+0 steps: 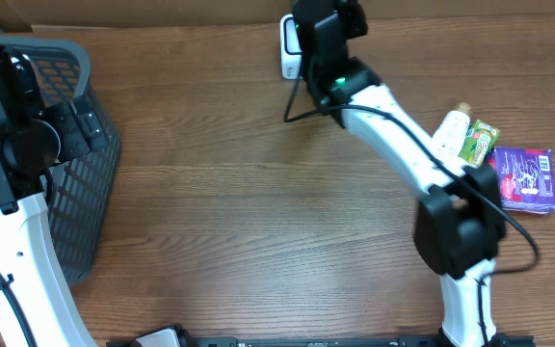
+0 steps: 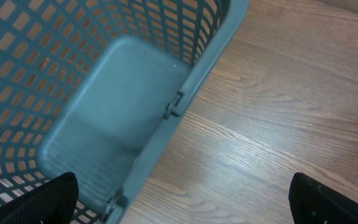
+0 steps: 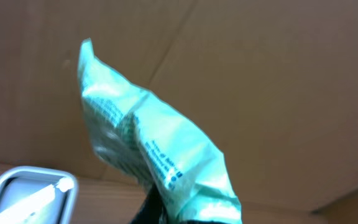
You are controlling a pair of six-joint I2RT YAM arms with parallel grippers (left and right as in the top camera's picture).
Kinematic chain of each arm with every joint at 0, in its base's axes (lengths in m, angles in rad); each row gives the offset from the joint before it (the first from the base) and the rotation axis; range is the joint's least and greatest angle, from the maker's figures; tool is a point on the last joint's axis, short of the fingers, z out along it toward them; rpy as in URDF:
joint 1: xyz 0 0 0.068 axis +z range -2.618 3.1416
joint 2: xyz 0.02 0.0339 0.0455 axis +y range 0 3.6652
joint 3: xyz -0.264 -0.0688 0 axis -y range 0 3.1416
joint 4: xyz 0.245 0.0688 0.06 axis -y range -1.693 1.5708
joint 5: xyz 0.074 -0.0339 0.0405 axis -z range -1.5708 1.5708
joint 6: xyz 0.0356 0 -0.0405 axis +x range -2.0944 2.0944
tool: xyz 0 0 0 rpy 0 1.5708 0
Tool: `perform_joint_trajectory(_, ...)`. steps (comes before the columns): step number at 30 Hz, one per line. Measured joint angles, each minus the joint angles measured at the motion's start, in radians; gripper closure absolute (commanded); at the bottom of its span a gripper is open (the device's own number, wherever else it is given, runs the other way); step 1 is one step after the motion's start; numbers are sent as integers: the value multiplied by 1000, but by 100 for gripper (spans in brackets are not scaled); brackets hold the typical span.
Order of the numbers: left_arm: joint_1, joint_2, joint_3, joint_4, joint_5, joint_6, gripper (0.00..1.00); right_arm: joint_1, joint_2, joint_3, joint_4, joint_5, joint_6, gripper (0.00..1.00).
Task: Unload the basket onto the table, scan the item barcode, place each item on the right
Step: 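Hold the mint-green bag against the scanner face with the right gripper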
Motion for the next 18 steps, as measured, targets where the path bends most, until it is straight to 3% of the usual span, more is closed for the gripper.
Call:
perform_joint_trajectory(3,0,0,0,0,0,0,0,-2,89,0,208,62,-187,96)
perform_joint_trajectory(5,0,0,0,0,0,0,0,-4,126,0,260,73,-269,96)
perform_joint_trajectory(11,0,0,0,0,0,0,0,-19,233,0,273,47,-521,96)
perform_joint_trajectory(18,0,0,0,0,0,0,0,-24,276,0,268,0,-649,96)
